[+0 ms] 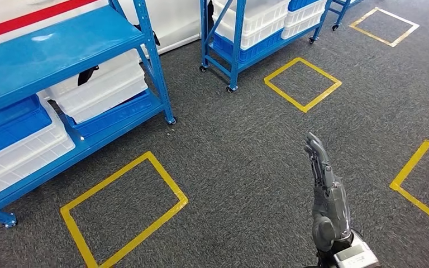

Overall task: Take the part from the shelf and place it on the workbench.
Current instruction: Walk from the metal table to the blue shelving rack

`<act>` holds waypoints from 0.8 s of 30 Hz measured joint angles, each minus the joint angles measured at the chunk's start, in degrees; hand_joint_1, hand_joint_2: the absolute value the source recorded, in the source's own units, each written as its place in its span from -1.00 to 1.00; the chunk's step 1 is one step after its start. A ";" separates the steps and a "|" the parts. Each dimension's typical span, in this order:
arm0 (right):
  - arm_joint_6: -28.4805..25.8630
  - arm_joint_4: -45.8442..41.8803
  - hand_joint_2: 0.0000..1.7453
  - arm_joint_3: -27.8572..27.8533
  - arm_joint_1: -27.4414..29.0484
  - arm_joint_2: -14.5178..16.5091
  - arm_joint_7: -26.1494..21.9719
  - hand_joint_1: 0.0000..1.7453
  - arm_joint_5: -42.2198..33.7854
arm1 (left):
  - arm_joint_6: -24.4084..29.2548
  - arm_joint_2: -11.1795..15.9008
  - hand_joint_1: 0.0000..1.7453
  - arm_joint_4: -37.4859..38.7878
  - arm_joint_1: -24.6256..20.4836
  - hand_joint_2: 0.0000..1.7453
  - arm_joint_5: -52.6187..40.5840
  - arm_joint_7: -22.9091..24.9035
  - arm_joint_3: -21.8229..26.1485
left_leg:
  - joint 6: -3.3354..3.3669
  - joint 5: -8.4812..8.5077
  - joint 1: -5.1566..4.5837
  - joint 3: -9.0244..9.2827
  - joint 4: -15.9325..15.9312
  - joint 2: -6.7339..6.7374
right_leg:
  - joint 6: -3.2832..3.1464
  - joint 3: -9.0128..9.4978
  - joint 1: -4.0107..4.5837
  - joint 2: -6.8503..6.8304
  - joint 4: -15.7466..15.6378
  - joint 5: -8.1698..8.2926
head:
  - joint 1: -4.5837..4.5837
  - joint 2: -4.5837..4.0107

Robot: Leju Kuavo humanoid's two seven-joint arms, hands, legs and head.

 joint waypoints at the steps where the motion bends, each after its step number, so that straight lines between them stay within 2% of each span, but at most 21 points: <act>1: 0.00 0.02 -1.00 -0.03 0.05 -0.01 -0.02 -1.00 0.00 | 0.08 -0.02 -1.00 0.00 0.10 -1.00 -0.01 0.02 0.00 | -0.51 -0.53 -0.02 -0.56 0.78 0.60 | -0.41 0.28 0.00 -0.47 -0.54 -0.02 | -0.14 0.00; 2: 0.01 0.02 -1.00 -0.04 0.06 -0.01 -0.03 -1.00 0.00 | 0.12 -0.02 -1.00 0.00 0.15 -1.00 -0.02 0.02 0.00 | -0.86 -1.65 -0.06 -1.44 2.54 1.97 | -0.86 0.48 -0.06 -1.40 -0.86 0.07 | -0.31 0.00; 4: 0.04 0.02 -1.00 -0.07 0.25 -0.01 -0.03 -1.00 0.00 | 0.15 -0.07 -1.00 0.00 0.02 -1.00 -0.04 0.02 0.00 | -1.22 -5.18 0.05 -4.72 9.35 5.20 | -1.36 0.65 0.08 -3.09 -1.03 -0.01 | -0.61 0.00; 5: 0.09 0.03 -1.00 -0.08 0.32 -0.01 0.03 -1.00 0.01 | 0.14 -0.11 -1.00 0.00 -0.03 -1.00 -0.05 0.02 0.00 | -1.41 -6.60 0.21 -6.51 12.96 5.85 | -1.47 0.66 0.16 -3.96 -1.01 -0.10 | -0.67 0.00; 6: 0.18 0.03 -1.00 -0.08 0.37 -0.01 0.08 -1.00 0.03 | 0.13 -0.14 -1.00 0.00 -0.02 -1.00 -0.07 0.02 0.00 | -1.56 -7.16 0.35 -7.66 15.30 6.17 | -1.51 0.69 0.22 -4.77 -0.99 -0.20 | -0.67 0.00; 7: 0.29 0.04 -1.00 -0.09 0.36 -0.01 0.16 -1.00 0.07 | 0.12 -0.15 -1.00 0.00 0.03 -1.00 -0.09 0.02 0.00 | -1.65 -6.60 0.44 -7.75 15.51 6.41 | -1.48 0.75 0.25 -5.56 -0.96 -0.30 | -0.68 0.00; 8: 0.43 0.04 -1.00 -0.09 0.35 -0.01 0.26 -1.00 0.11 | 0.11 -0.15 -1.00 0.00 0.07 -1.00 -0.08 0.02 0.00 | -1.66 -5.11 0.48 -6.70 13.50 6.73 | -1.39 0.87 0.25 -6.27 -0.92 -0.43 | -0.69 0.00; 9: 0.59 0.03 -1.00 -0.09 0.31 -0.01 0.34 -1.00 0.18 | 0.11 -0.15 -1.00 0.00 0.09 -1.00 -0.07 0.02 0.00 | -1.55 -3.08 0.47 -4.71 9.77 7.51 | -1.26 1.06 0.26 -6.96 -0.88 -0.60 | -0.69 0.00; 10: 0.74 0.03 -1.00 -0.09 0.27 -0.01 0.42 -1.00 0.24 | 0.10 -0.15 -1.00 0.00 0.06 -1.00 -0.05 0.02 0.00 | -1.32 -1.54 0.31 -2.56 5.67 8.98 | -1.08 1.28 0.33 -7.61 -0.82 -0.80 | -0.68 0.00; 11: 0.89 0.02 -1.00 -0.09 0.20 -0.01 0.50 -1.00 0.27 | 0.07 -0.15 -1.00 0.00 -0.02 -1.00 -0.02 0.04 0.00 | -0.96 -0.52 0.08 -0.93 2.48 10.12 | -0.84 1.45 0.45 -8.17 -0.75 -1.01 | -0.65 0.00; 12: 0.99 0.03 -1.00 -0.09 0.11 -0.01 0.58 -1.00 0.31 | -0.04 -0.16 -1.00 0.00 -0.10 -1.00 0.08 0.08 0.00 | -0.59 -0.10 -0.16 0.03 0.57 10.96 | -0.56 1.58 0.56 -8.68 -0.69 -1.16 | -0.62 0.00; 13: 1.07 0.03 -1.00 -0.08 0.00 -0.01 0.67 -1.00 0.33 | -0.27 -0.16 -1.00 0.00 -0.12 -1.00 0.25 0.16 0.02 | -0.26 -0.23 -0.41 0.16 -0.02 11.15 | -0.27 1.68 0.64 -9.20 -0.68 -1.28 | -0.58 0.00; 15: 1.10 0.04 -1.00 -0.07 -0.28 -0.02 0.89 -1.00 0.35 | -0.96 -0.21 -1.00 0.00 -0.01 -1.00 0.98 0.32 0.21 | 0.32 0.04 -0.38 0.17 -0.35 9.80 | 0.35 2.00 0.62 -9.94 -0.70 -1.52 | -0.57 0.00; 16: 1.12 0.05 -1.00 -0.05 -0.41 -0.02 0.97 -1.00 0.35 | -1.41 -0.27 -1.00 0.00 0.05 -1.00 1.59 0.37 0.42 | 0.61 0.22 -0.24 0.33 -0.67 9.16 | 0.67 2.07 0.51 -9.30 -0.34 -1.96 | -0.51 0.00; 17: 1.13 0.05 -1.00 -0.04 -0.48 -0.03 1.02 -1.00 0.34 | -1.92 -0.34 -1.00 0.00 0.02 -1.00 2.43 0.38 0.74 | 0.95 0.44 -0.07 0.55 -0.98 8.55 | 0.94 1.68 0.40 -7.88 0.91 -2.89 | -0.45 0.00; 19: 1.21 0.17 -1.00 -0.03 -0.43 -0.16 1.18 -1.00 0.33 | -3.14 -0.50 -1.00 0.00 -0.31 -1.00 4.68 0.33 1.89 | 1.41 0.72 0.07 0.64 -1.23 7.23 | 1.27 -1.06 0.14 -4.31 6.79 -6.15 | -0.20 0.00; 20: 1.25 0.29 -1.00 -0.03 -0.35 -0.23 1.25 -1.00 0.32 | -3.71 -0.57 -1.00 0.00 -0.50 -1.00 5.73 0.30 2.65 | 1.53 0.78 0.07 0.54 -1.21 6.50 | 1.33 -3.09 0.07 -3.31 10.65 -7.82 | -0.13 0.00; 21: 1.30 0.46 -1.00 -0.04 -0.29 -0.31 1.36 -1.00 0.31 | -4.20 -0.66 -1.00 0.00 -0.65 -1.00 6.54 0.28 3.41 | 1.55 0.80 0.05 0.48 -1.19 5.70 | 1.40 -4.82 0.03 -2.91 13.72 -8.76 | -0.05 0.00; 22: 1.33 0.64 -1.00 -0.03 -0.27 -0.36 1.42 -1.00 0.30 | -4.52 -0.75 -1.00 0.00 -0.68 -1.00 6.97 0.27 4.05 | 1.54 0.80 0.04 0.49 -1.14 4.85 | 1.43 -5.77 0.00 -2.77 15.03 -8.53 | -0.05 0.00; 23: 1.34 0.79 -1.00 -0.03 -0.28 -0.39 1.48 -1.00 0.29 | -4.68 -0.84 -1.00 0.00 -0.64 -1.00 7.10 0.28 4.51 | 1.50 0.77 0.06 0.57 -1.06 4.02 | 1.43 -5.66 -0.04 -2.64 14.20 -7.14 | -0.05 0.00; 24: 1.34 0.90 -1.00 -0.03 -0.29 -0.42 1.52 -1.00 0.28 | -4.75 -0.92 -1.00 0.00 -0.57 -1.00 7.09 0.29 4.84 | 1.40 0.71 0.09 0.65 -0.93 3.21 | 1.39 -4.58 -0.13 -2.25 11.39 -4.91 | -0.05 0.00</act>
